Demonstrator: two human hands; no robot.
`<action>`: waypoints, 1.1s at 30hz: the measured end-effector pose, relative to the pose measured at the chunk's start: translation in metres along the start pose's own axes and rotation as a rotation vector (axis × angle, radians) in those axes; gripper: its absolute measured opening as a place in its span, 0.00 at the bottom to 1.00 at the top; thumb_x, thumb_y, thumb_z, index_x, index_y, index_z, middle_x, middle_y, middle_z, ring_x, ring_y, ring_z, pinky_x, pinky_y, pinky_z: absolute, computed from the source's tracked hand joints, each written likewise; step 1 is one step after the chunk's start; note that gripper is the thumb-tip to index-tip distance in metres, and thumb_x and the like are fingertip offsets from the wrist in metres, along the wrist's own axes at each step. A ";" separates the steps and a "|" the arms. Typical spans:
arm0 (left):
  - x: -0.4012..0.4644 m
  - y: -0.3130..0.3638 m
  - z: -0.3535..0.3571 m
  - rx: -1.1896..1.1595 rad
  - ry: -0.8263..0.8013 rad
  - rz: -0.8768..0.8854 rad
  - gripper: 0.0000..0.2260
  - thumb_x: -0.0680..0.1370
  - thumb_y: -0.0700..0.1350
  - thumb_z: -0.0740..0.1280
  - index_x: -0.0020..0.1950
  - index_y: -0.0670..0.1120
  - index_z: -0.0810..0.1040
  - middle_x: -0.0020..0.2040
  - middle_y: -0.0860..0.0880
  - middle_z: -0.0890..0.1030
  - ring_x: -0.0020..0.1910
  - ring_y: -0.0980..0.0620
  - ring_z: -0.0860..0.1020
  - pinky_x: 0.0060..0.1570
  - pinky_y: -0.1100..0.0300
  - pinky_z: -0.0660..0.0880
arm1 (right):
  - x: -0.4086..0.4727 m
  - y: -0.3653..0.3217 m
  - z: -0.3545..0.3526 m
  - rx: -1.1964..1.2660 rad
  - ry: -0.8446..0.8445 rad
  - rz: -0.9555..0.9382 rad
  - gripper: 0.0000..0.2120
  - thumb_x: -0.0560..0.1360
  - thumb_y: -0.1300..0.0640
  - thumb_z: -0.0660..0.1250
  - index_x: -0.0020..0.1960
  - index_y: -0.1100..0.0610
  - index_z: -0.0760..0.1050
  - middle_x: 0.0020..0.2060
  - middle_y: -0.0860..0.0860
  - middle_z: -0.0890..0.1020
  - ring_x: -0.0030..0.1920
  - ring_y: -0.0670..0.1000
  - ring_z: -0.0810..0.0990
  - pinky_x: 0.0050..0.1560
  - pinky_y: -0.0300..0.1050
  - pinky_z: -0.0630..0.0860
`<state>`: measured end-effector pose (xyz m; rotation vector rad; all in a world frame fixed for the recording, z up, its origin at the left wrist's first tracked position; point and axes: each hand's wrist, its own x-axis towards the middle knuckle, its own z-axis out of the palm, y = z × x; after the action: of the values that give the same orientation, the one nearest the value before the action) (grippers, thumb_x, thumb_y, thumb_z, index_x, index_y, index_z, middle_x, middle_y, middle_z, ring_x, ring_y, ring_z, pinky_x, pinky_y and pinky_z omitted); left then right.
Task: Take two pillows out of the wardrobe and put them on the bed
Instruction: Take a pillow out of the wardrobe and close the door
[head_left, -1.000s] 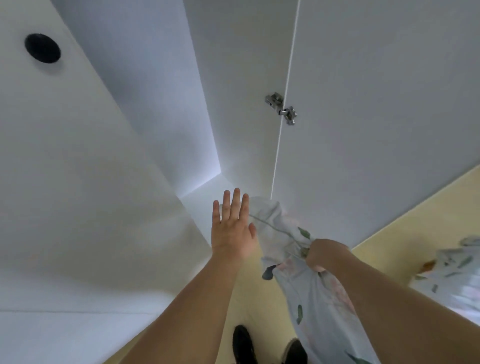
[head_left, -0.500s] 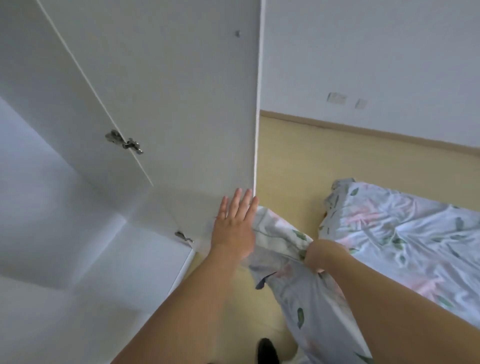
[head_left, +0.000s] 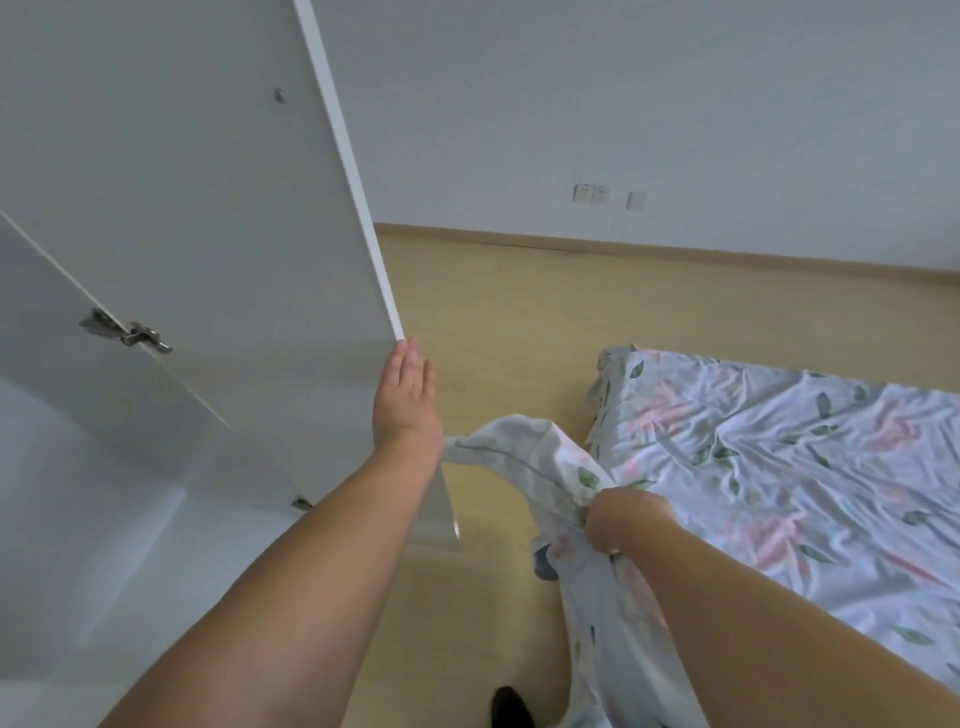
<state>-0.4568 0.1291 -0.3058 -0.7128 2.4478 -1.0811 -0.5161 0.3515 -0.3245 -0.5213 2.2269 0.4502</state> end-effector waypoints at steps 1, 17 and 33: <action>-0.001 0.000 0.001 0.051 -0.023 -0.005 0.36 0.78 0.51 0.56 0.79 0.41 0.40 0.79 0.39 0.44 0.76 0.35 0.37 0.58 0.31 0.21 | 0.003 0.001 0.000 -0.002 0.004 -0.002 0.22 0.76 0.52 0.60 0.68 0.57 0.69 0.63 0.52 0.74 0.64 0.55 0.73 0.61 0.48 0.70; -0.033 0.005 -0.018 0.093 -0.368 0.047 0.30 0.61 0.23 0.54 0.59 0.39 0.76 0.55 0.40 0.77 0.55 0.42 0.74 0.47 0.50 0.71 | 0.009 -0.038 -0.009 -0.151 0.065 -0.154 0.16 0.76 0.58 0.58 0.62 0.57 0.74 0.59 0.53 0.77 0.61 0.55 0.76 0.56 0.49 0.72; -0.117 -0.098 0.139 -0.400 -0.910 -0.431 0.27 0.81 0.48 0.60 0.79 0.47 0.56 0.78 0.40 0.50 0.76 0.33 0.48 0.61 0.23 0.60 | -0.016 -0.182 -0.006 -0.483 0.084 -0.477 0.14 0.74 0.60 0.62 0.58 0.58 0.77 0.54 0.54 0.79 0.54 0.55 0.79 0.54 0.46 0.75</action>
<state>-0.2622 0.0611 -0.3049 -1.5032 1.7269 -0.2307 -0.4192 0.1974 -0.3358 -1.3080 1.9719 0.7184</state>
